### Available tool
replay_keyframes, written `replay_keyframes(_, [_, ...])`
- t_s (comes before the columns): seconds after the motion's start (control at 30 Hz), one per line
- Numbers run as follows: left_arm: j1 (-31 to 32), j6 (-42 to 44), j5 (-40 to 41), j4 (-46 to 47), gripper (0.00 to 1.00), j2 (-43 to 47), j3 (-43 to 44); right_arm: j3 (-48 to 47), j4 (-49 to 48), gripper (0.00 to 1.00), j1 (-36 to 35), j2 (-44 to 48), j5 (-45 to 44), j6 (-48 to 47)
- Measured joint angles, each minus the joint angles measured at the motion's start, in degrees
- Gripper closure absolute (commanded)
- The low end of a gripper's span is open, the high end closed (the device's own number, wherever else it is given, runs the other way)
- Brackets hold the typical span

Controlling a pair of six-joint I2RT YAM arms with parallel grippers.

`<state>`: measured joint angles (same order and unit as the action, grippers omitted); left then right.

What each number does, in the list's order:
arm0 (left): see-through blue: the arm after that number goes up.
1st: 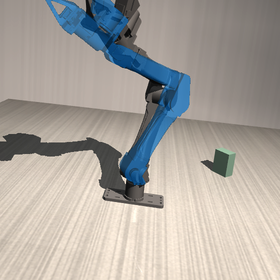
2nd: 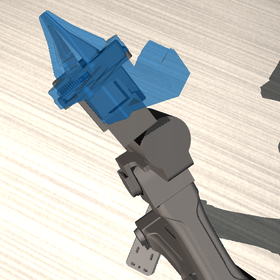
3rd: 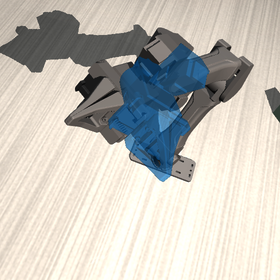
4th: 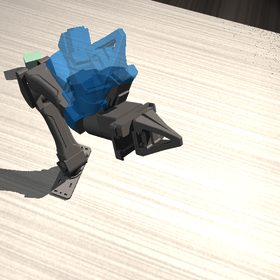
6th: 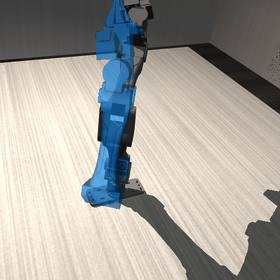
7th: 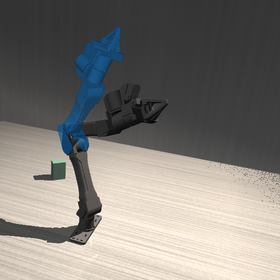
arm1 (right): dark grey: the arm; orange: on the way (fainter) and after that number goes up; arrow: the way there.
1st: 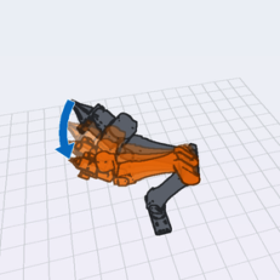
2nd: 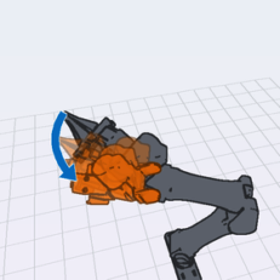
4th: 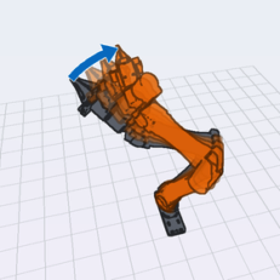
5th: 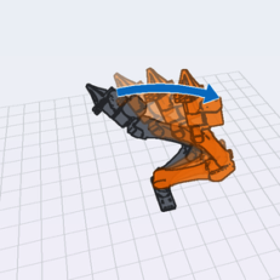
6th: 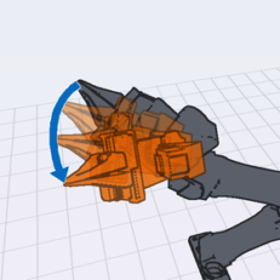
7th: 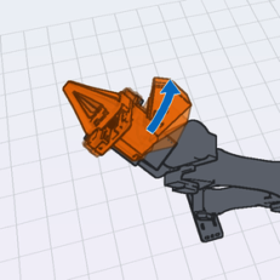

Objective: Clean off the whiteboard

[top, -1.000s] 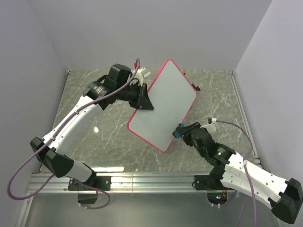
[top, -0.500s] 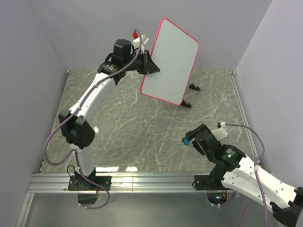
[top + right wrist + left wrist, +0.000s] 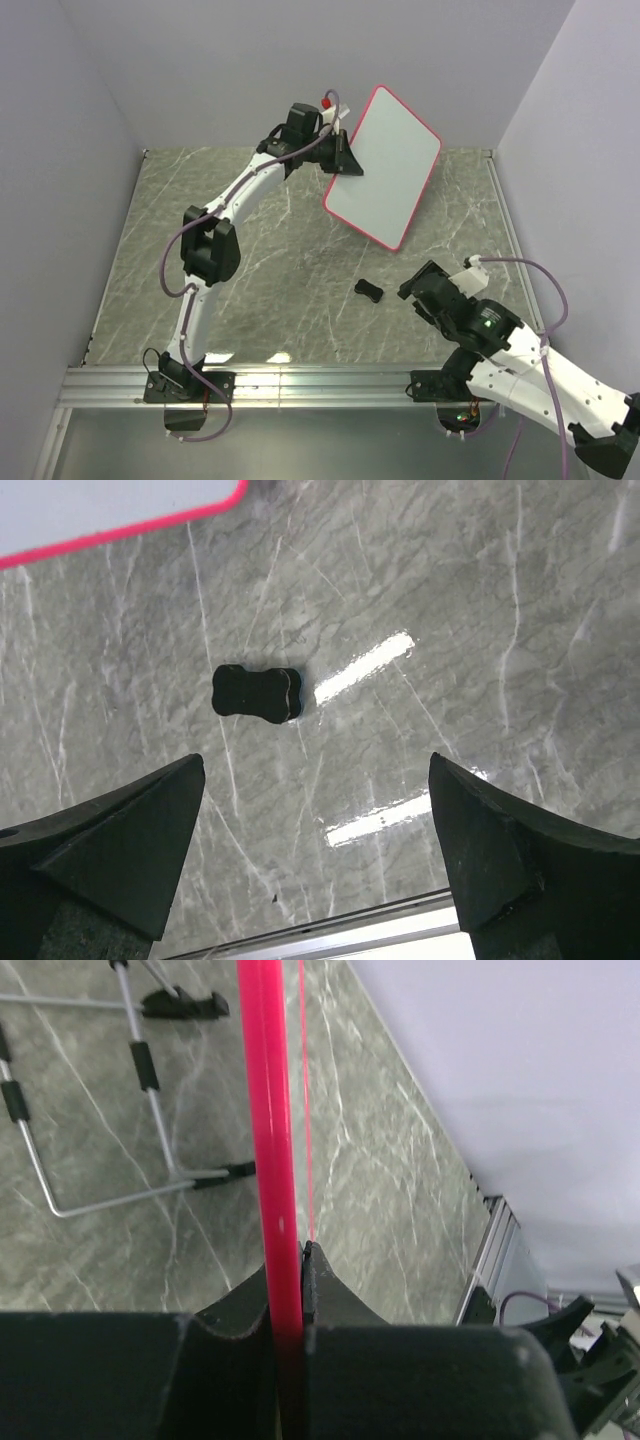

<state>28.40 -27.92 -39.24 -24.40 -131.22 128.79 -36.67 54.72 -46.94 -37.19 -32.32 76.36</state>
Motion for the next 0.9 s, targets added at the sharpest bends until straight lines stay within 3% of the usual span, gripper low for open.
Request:
replay_keyframes(0.47, [-1.8,9.3,4.1,-6.8,1.00,0.0,6.2,1.4,1.8,0.00,1.1,-0.1,0.7,-5.2])
replay_keyframes(0.9, [1.5,12.6,7.7,-11.0,1.00,-0.3,9.0,1.4,-0.4,0.01,1.2,-1.1,2.8,-10.5])
